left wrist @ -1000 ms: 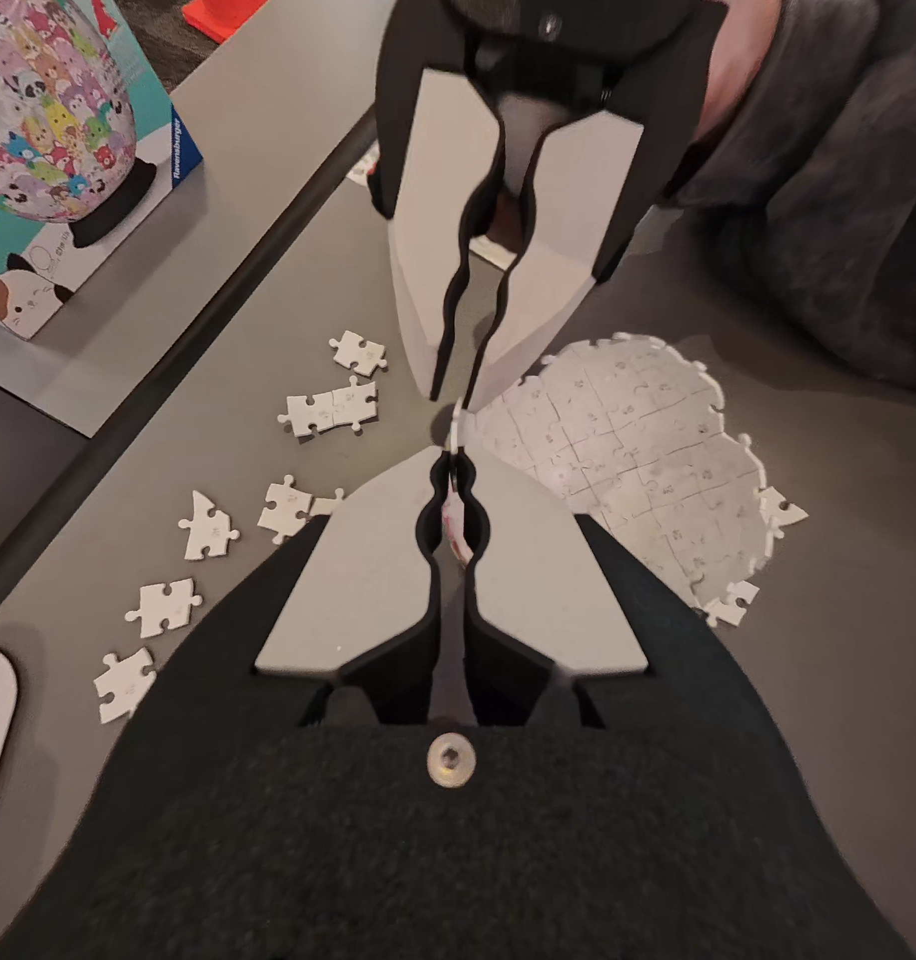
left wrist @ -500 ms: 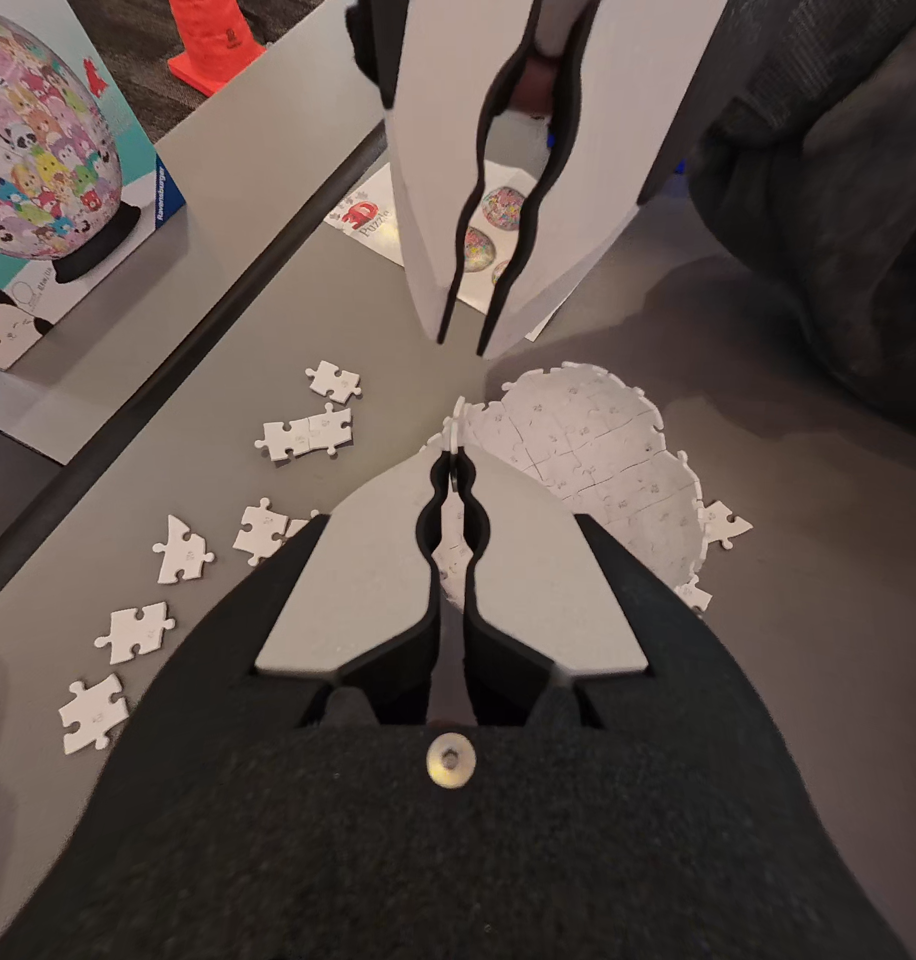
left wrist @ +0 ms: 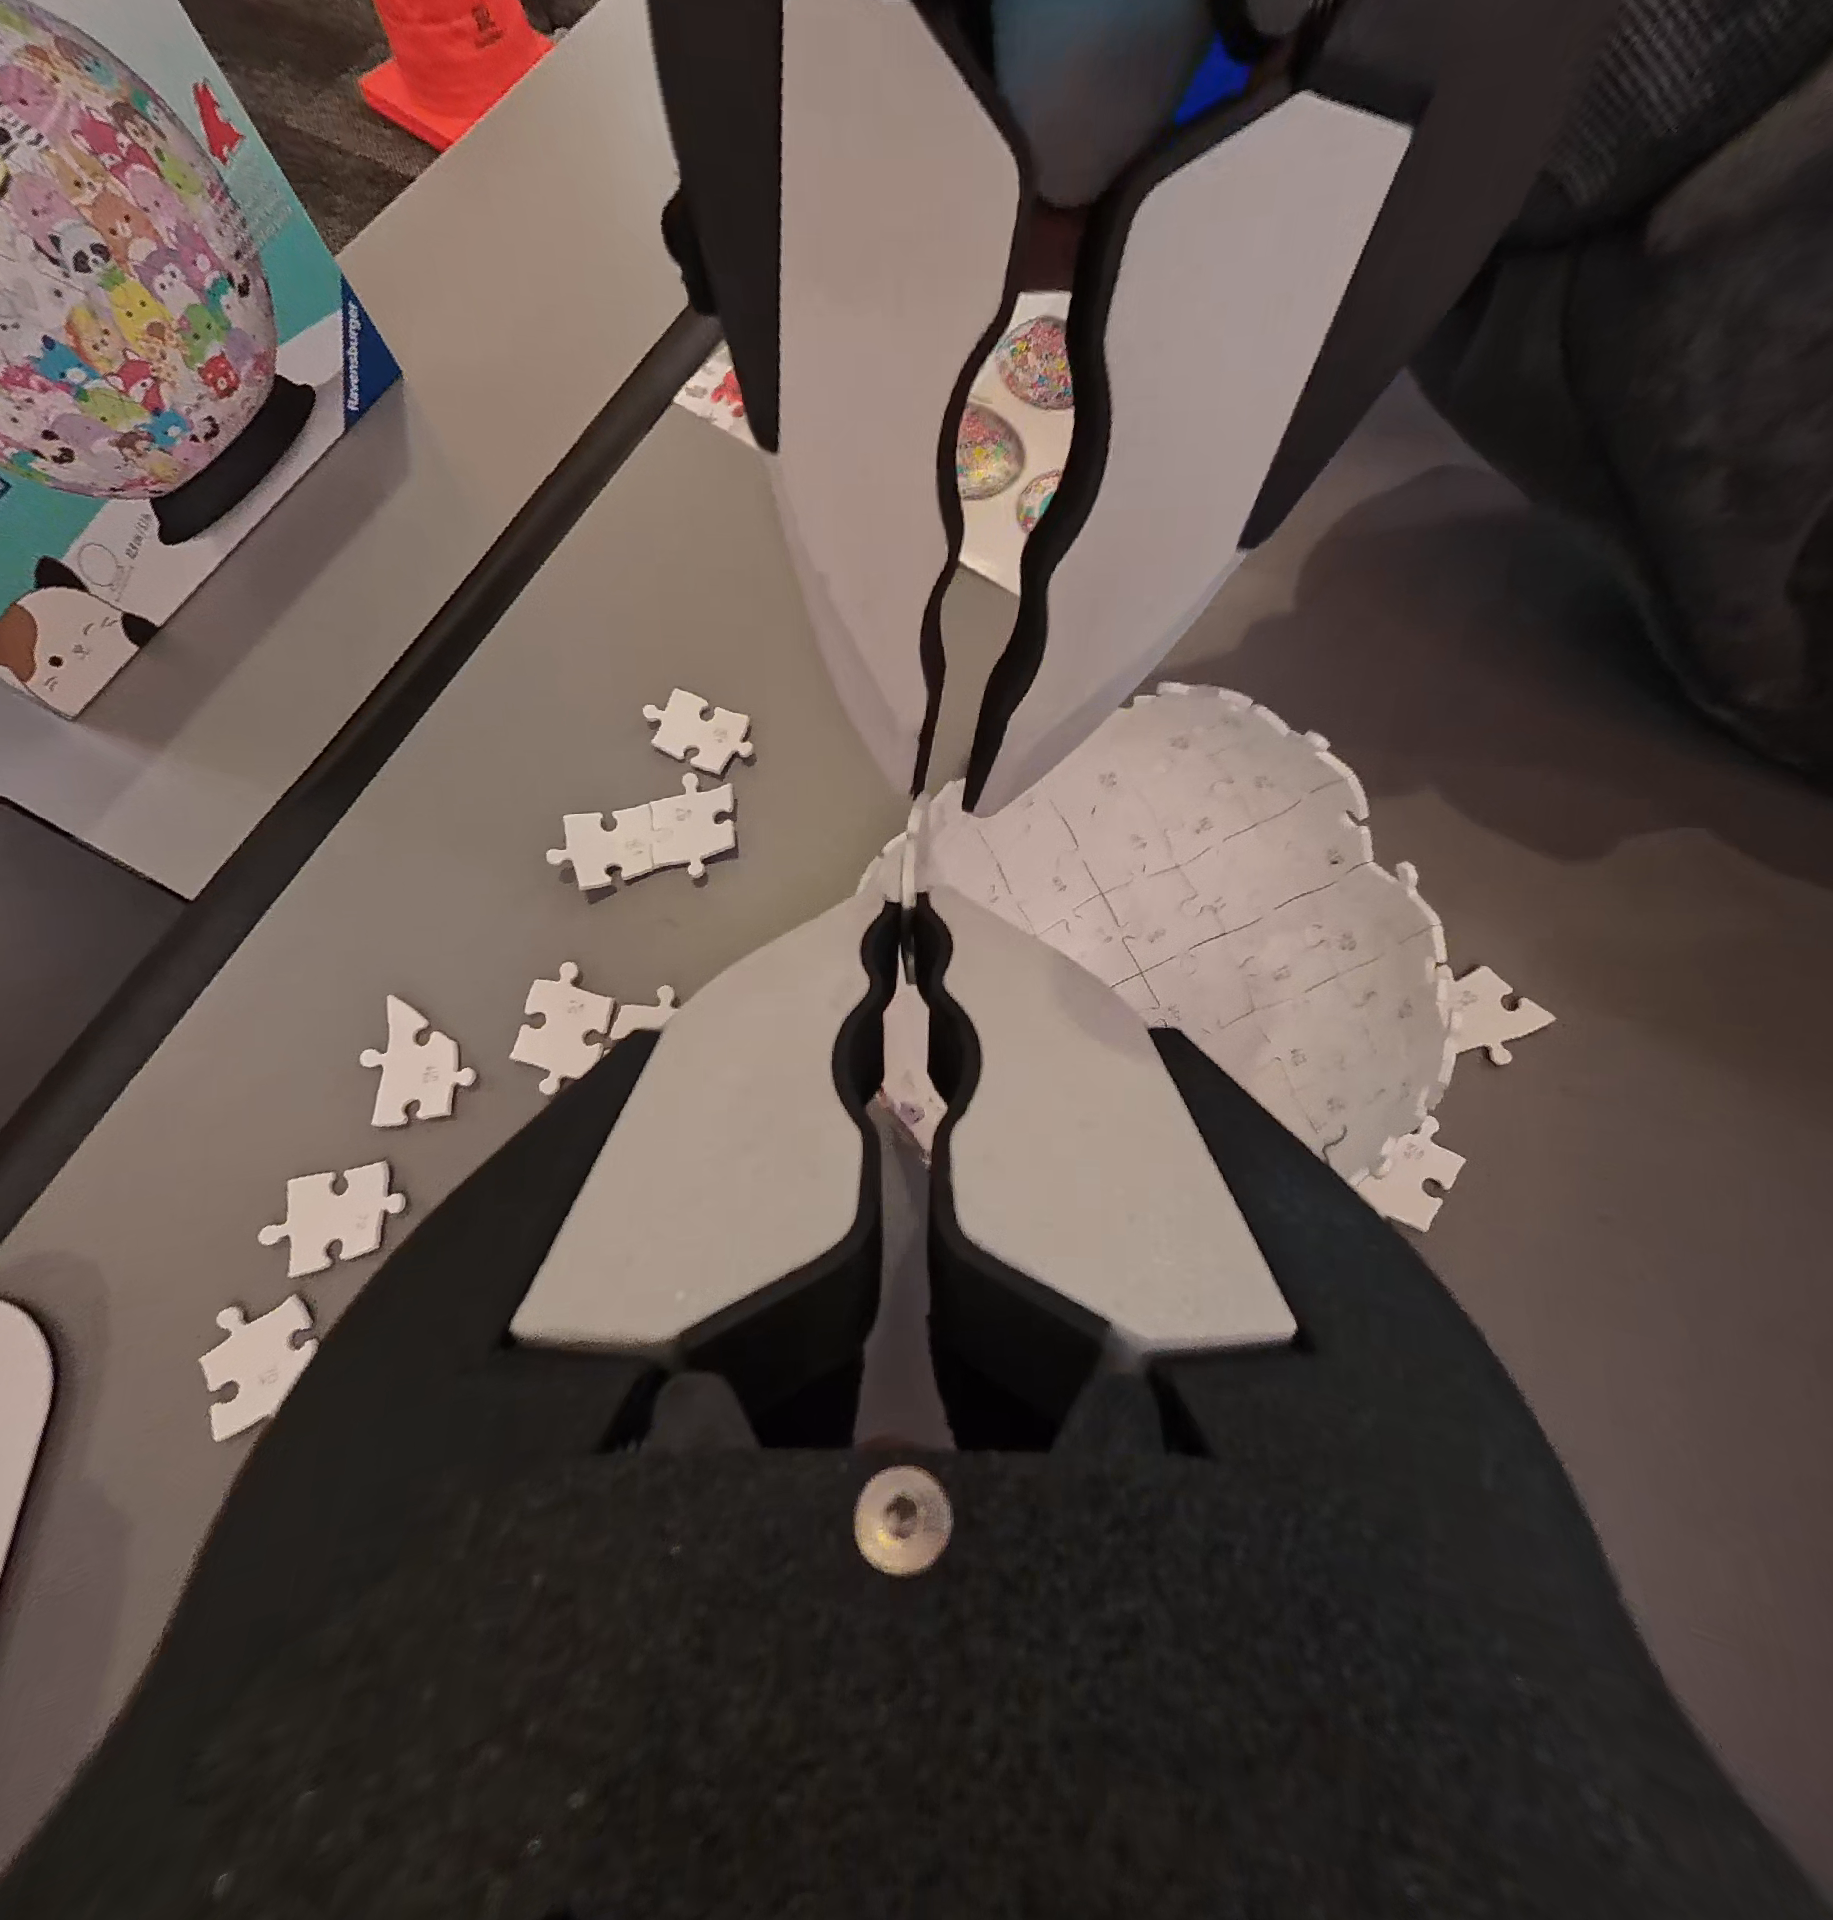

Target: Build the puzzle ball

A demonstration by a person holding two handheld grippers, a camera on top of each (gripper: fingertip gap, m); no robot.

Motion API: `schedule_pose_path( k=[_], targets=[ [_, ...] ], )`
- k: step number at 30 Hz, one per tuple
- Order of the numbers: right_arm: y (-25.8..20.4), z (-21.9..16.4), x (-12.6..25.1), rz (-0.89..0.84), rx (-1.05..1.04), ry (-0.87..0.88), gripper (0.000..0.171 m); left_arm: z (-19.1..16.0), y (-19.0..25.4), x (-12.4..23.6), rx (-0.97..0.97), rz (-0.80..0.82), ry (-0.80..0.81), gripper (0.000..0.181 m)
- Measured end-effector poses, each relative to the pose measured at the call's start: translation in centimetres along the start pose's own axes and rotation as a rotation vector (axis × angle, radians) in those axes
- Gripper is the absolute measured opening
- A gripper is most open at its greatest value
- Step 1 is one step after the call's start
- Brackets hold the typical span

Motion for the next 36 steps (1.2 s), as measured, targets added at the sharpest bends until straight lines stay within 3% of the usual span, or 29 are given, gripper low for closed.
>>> schedule_pose_path(
  k=[20, 24, 30, 36],
  targets=[
    [0.3, -0.4, -1.2, 0.074, -0.055, -0.018, 0.002, -0.5, 0.4, -0.9, 0.008, -0.019, -0.044, 0.003],
    [1.1, -1.4, -0.7, 0.009, -0.058, -0.017, 0.002, -1.3, 0.1, -0.6, 0.103, -0.109, -0.079, 0.03],
    [1.3, -2.0, -1.6, -0.021, -0.026, -0.005, 0.002, -2.3, -0.4, -1.5, 0.109, -0.067, -0.156, 0.029],
    [1.3, -1.2, -1.1, -0.031, -0.038, 0.074, 0.002, -2.7, -1.1, -1.6, 0.129, -0.033, -0.161, 0.013]
  ],
)
Point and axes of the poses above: each gripper's, where its closed fingertips meet, x back along the fingers, z out of its top, y = z × x across the jaws, the point moved 7 cm from there along x, back along the fingers, and after that the axes turned 9 degrees about -z, right-handed, at the moved point
